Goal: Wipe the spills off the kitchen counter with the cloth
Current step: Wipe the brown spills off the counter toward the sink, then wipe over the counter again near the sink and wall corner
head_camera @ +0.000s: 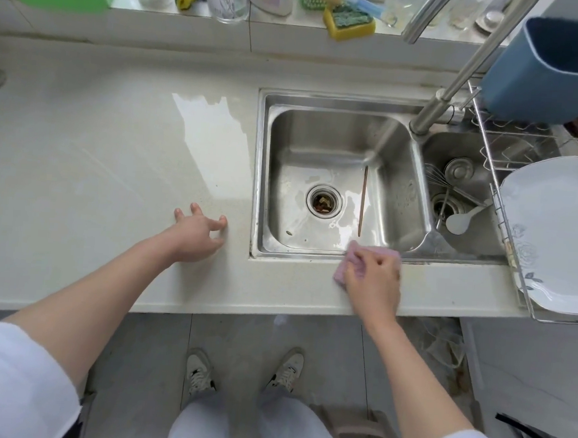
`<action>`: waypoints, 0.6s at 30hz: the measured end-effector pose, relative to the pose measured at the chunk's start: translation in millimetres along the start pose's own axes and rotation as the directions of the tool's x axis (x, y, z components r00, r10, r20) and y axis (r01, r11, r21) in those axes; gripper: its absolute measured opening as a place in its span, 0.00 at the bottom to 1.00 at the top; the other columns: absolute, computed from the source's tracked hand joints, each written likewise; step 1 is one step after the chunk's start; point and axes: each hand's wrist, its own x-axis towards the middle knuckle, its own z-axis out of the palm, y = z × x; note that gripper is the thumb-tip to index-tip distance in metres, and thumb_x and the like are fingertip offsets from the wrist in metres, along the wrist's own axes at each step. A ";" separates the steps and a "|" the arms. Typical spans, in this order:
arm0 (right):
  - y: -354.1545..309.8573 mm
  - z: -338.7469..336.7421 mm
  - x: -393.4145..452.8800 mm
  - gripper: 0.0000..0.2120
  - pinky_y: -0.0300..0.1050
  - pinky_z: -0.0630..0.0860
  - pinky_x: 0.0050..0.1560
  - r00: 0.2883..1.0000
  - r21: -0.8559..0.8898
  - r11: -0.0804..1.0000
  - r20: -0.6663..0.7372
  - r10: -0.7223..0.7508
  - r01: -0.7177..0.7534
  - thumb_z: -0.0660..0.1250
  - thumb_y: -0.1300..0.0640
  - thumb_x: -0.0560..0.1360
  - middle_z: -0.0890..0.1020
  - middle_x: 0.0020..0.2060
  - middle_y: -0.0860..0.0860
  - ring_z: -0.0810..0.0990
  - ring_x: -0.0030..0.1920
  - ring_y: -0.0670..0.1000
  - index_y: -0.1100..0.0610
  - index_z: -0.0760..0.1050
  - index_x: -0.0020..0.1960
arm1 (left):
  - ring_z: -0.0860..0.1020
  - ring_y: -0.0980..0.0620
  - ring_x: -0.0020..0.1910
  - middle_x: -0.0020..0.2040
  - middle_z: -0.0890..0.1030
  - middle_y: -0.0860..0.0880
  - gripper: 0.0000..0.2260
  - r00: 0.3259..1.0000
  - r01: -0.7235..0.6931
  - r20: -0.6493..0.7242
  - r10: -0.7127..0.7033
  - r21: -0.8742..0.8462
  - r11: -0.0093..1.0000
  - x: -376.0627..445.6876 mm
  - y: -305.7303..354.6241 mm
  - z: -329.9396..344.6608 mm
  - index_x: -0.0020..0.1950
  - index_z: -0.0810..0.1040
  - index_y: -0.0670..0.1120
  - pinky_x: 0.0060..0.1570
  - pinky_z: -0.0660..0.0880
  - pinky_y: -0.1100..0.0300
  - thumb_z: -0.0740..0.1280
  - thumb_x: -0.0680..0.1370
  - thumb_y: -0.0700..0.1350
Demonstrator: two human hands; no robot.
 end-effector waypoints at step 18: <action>-12.4 18.1 8.2 0.12 0.54 0.71 0.57 0.987 -0.002 0.992 -0.105 0.125 -0.126 0.57 0.53 0.80 0.74 0.59 0.61 0.74 0.57 0.62 0.57 0.73 0.60 | 0.37 0.25 0.74 0.78 0.36 0.36 0.27 0.997 -0.028 0.067 0.027 0.017 0.999 4.3 -11.5 7.4 0.80 0.46 0.59 0.73 0.51 0.35 0.53 0.83 0.48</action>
